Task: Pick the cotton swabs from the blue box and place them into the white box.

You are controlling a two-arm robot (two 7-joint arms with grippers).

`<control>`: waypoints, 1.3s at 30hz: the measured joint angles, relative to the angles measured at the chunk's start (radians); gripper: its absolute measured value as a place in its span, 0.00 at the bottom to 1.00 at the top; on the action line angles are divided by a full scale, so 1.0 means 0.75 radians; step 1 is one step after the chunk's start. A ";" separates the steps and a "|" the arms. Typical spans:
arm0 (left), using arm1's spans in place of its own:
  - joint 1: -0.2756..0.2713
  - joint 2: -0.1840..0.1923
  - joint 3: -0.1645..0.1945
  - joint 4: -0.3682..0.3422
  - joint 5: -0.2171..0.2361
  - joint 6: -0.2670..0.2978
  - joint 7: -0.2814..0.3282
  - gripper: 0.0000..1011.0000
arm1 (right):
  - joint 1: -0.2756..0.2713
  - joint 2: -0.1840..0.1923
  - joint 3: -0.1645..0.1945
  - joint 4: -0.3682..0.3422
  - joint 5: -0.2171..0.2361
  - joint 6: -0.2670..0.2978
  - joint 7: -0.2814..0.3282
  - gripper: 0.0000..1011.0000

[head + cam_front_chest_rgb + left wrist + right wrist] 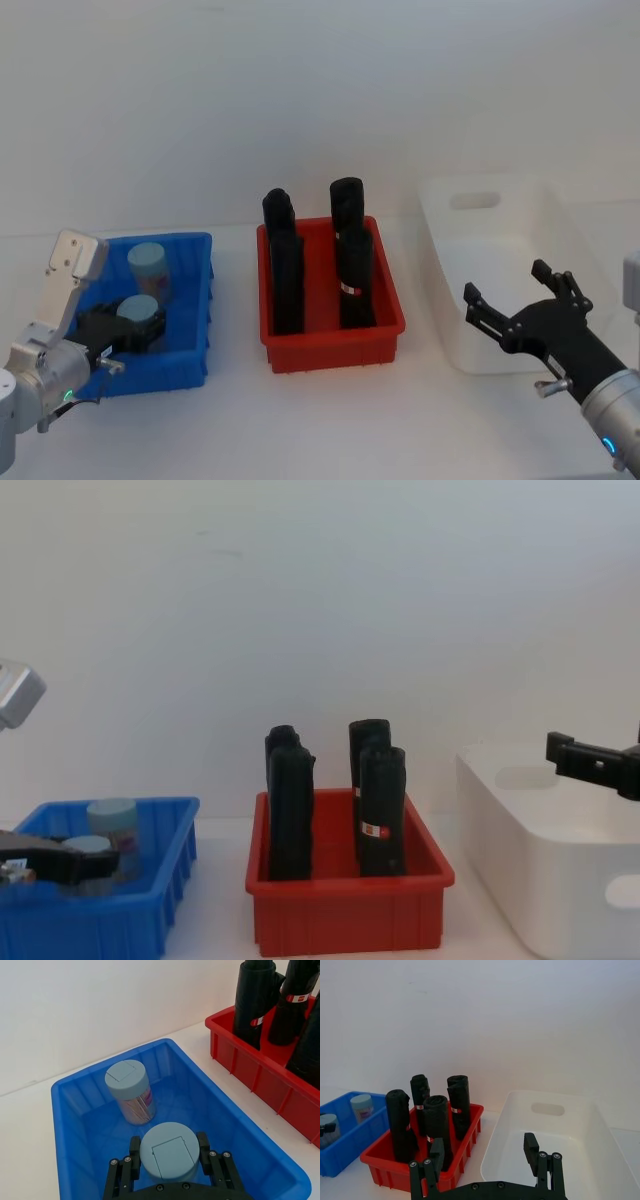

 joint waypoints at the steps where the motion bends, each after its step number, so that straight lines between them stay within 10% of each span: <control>1: -0.001 0.000 0.000 0.000 0.000 -0.002 0.000 0.67 | 0.000 0.000 0.000 0.000 0.000 0.000 0.000 0.99; 16: 0.011 0.020 -0.019 -0.107 0.007 0.006 -0.026 0.67 | 0.000 0.000 0.000 0.000 0.000 0.000 0.000 0.99; 39: -0.005 0.054 -0.028 -0.439 0.010 0.107 -0.300 0.67 | 0.000 0.000 0.000 0.000 0.000 0.000 0.000 0.99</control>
